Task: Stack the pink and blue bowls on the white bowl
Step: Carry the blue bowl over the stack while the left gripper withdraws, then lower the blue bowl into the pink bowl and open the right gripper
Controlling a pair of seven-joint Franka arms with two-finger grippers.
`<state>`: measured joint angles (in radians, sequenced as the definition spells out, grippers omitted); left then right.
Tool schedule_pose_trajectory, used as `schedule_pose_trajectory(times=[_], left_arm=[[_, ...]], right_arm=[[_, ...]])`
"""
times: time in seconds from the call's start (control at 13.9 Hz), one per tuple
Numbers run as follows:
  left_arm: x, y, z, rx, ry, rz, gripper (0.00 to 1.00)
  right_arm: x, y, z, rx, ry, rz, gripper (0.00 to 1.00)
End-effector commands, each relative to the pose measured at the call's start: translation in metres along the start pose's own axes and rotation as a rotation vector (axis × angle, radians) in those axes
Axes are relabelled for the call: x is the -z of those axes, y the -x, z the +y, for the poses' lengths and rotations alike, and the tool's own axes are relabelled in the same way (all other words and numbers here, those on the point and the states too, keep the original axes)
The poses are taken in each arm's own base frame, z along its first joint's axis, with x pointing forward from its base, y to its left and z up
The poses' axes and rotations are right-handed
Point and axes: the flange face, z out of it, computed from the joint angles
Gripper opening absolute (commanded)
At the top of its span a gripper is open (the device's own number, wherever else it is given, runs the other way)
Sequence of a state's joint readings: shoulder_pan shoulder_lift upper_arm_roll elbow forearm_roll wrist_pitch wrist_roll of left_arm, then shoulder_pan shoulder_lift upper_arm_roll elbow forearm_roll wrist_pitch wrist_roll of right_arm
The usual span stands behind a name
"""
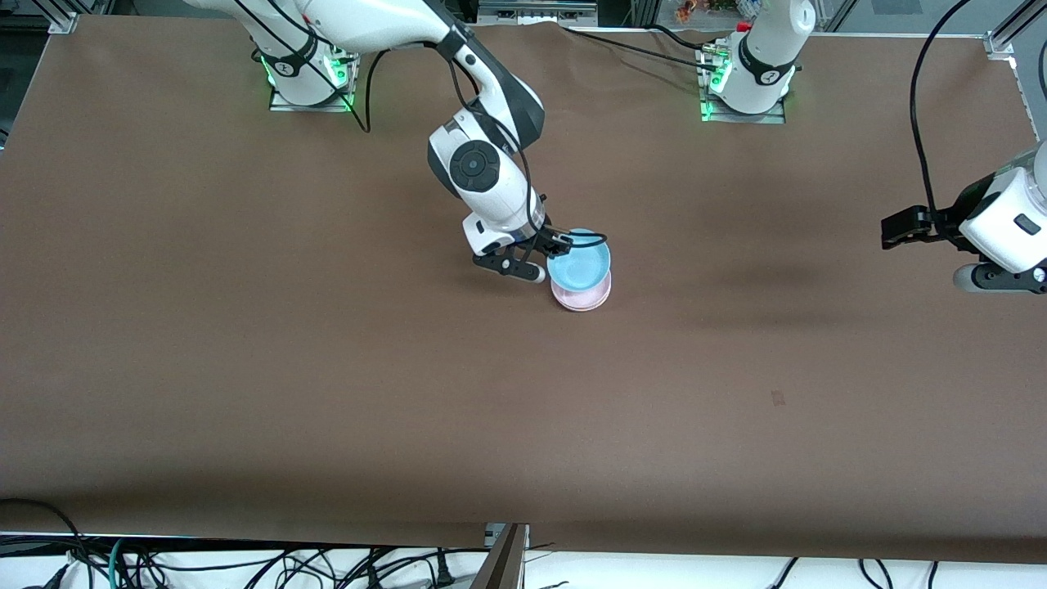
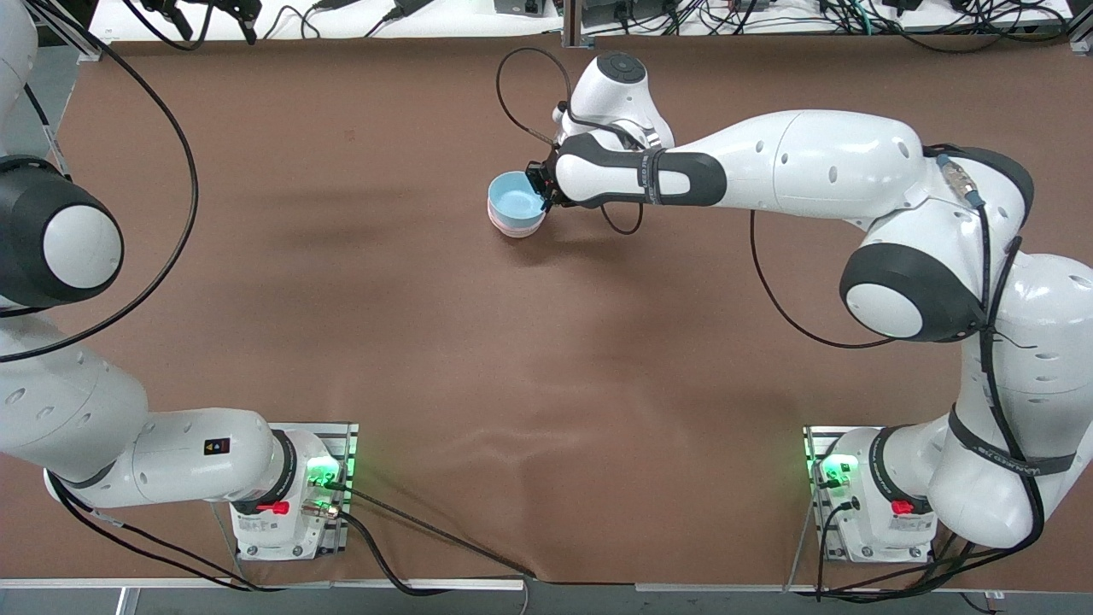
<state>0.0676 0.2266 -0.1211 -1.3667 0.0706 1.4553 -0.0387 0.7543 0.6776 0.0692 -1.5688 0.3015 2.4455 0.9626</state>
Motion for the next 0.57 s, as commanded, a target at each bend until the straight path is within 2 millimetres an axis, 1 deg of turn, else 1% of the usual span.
schedule_pose_trajectory(times=[0.0,0.07,0.22,0.29,0.36,0.5], left_arm=[[-0.013,0.037,-0.012,0.023,0.078,0.077,1.00],[-0.017,0.042,-0.012,0.012,0.077,0.076,1.00],[-0.018,0.044,-0.012,-0.019,0.075,0.047,1.00],[-0.018,0.045,-0.010,-0.027,0.074,0.041,1.00],[-0.018,0.045,-0.008,-0.029,0.073,0.039,1.00],[-0.017,0.045,0.000,-0.044,0.069,0.038,1.00]], right_arm=[[-0.001,-0.004,-0.011,-0.033,-0.044,0.027,0.00],[0.001,-0.007,-0.012,-0.034,-0.060,0.039,0.00],[0.001,-0.009,-0.016,-0.042,-0.081,0.053,0.00],[-0.002,-0.011,-0.018,-0.054,-0.084,0.054,0.00],[-0.008,-0.008,-0.020,-0.051,-0.080,0.054,0.00],[-0.013,-0.007,-0.019,-0.043,-0.071,0.056,0.00]])
